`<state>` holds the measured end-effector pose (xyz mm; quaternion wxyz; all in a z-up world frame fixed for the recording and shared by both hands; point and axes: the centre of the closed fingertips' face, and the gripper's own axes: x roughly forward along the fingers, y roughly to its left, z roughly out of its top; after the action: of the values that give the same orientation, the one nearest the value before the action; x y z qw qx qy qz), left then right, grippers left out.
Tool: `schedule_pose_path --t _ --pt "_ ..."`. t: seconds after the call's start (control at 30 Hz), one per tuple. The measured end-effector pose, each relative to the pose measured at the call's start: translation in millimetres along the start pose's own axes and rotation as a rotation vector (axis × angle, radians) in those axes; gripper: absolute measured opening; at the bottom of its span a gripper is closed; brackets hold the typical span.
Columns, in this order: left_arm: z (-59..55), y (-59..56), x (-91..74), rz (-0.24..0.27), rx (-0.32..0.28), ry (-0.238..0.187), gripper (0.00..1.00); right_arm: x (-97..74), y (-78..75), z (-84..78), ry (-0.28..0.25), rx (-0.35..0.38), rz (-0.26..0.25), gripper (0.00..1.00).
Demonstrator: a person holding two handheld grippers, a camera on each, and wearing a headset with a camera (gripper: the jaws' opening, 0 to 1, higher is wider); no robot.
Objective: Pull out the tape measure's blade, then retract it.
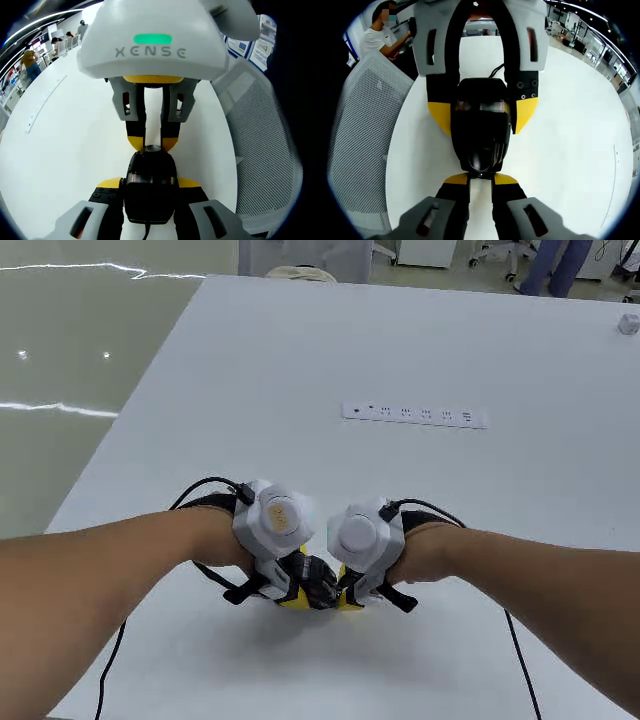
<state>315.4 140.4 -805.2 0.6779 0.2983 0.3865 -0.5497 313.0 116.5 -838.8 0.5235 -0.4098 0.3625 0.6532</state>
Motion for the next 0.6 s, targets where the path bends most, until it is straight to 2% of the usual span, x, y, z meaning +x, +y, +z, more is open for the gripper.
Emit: schedule_pose_path --t 0.2,0.27,0.3,0.37,0.6 --pt "-0.4 0.1 0.0 0.002 -0.003 -0.004 0.35 -0.4 0.1 -0.1 -0.013 0.014 0.031 0.16" --pt "-0.2 0.5 0.1 0.003 -0.007 -0.007 0.35 -1.0 -0.6 -0.8 -0.030 0.023 0.031 0.15" --pt "-0.3 0.4 0.1 0.004 -0.008 -0.009 0.35 -1.2 -0.4 0.4 -0.055 0.066 0.032 0.15" --pt "-0.4 0.5 0.1 0.005 -0.011 -0.011 0.35 -1.7 -1.1 -0.7 -0.062 0.065 0.032 0.14" --pt "-0.8 0.0 1.2 0.006 -0.003 -0.001 0.35 -1.5 1.1 -1.5 -0.033 0.033 0.025 0.12"
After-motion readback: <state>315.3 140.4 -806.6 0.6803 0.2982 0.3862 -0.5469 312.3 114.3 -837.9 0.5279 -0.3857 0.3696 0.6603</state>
